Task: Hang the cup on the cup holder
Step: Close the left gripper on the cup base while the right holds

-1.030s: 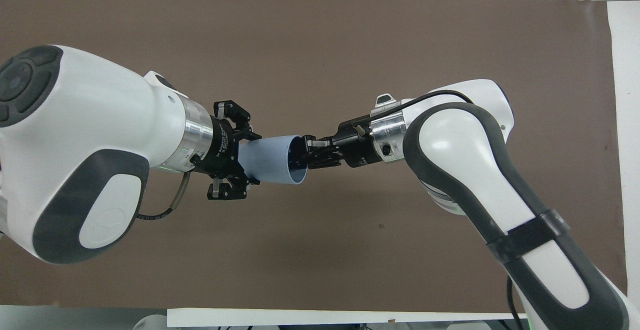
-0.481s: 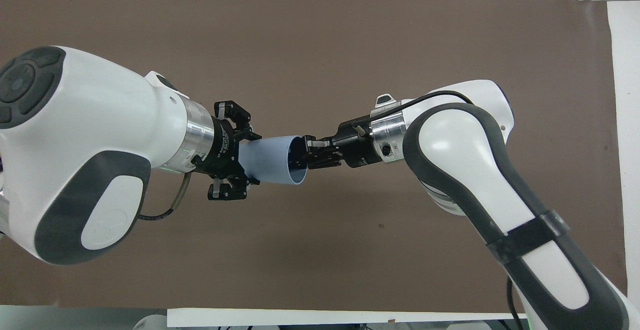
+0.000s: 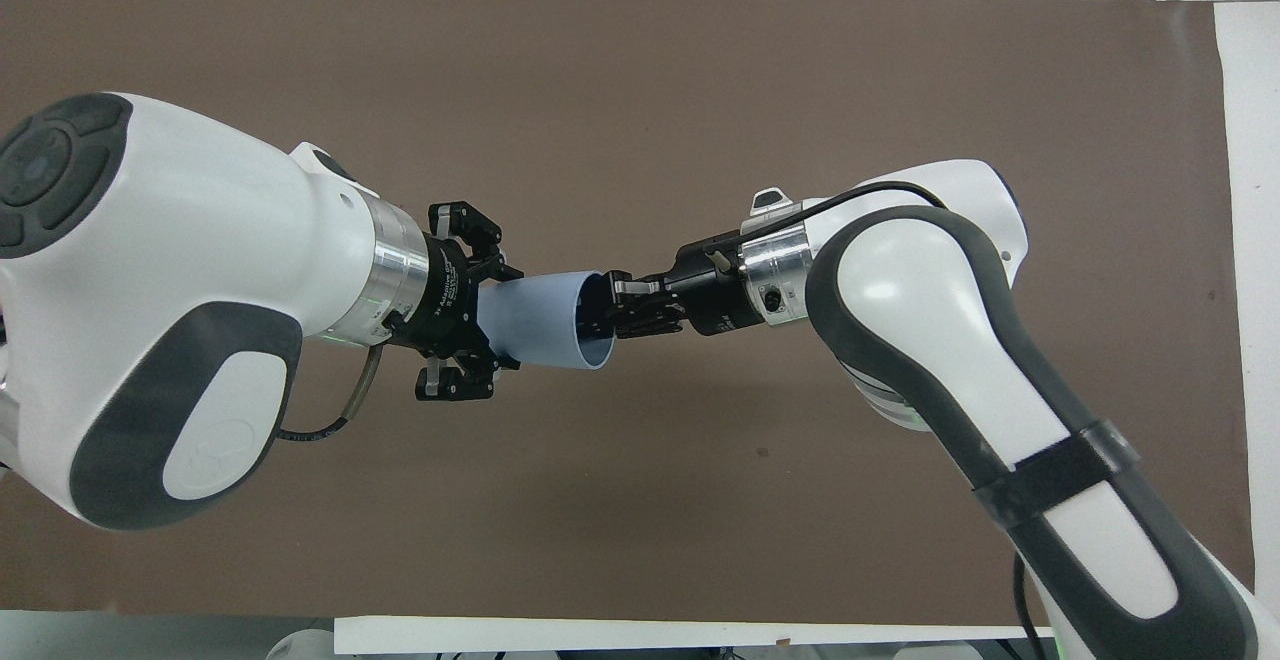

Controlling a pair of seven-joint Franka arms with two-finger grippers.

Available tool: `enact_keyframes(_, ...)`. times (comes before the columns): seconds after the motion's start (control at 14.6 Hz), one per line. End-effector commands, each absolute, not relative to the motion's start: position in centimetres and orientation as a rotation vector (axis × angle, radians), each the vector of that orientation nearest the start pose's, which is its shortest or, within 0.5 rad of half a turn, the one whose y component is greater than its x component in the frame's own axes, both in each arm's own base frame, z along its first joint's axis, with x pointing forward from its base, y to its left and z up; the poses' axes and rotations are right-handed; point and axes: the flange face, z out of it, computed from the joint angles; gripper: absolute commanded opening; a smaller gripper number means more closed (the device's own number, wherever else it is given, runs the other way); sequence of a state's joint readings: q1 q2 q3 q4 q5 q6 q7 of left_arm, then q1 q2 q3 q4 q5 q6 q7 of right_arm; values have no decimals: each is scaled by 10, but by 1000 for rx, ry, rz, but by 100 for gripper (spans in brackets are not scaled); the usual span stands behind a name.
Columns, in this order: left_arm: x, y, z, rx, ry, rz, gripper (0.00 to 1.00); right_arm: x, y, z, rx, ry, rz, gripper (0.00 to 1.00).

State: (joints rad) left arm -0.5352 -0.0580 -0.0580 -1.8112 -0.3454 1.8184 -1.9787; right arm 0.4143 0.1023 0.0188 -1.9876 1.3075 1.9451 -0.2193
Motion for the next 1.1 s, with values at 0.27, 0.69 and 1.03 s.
enact_keyframes(0.27, 429, -338, 570, -2463, -2128, 476, 0, 506, 303, 451, -1966, 14, 253, 0)
enact_keyframes(0.69, 429, -338, 572, -2464, -2129, 476, 0, 508, 299, 451, -1970, 58, 269, 99)
enact_keyframes(1.03, 429, -338, 573, -2466, -2130, 476, 0, 511, 291, 462, -1964, 93, 263, 99)
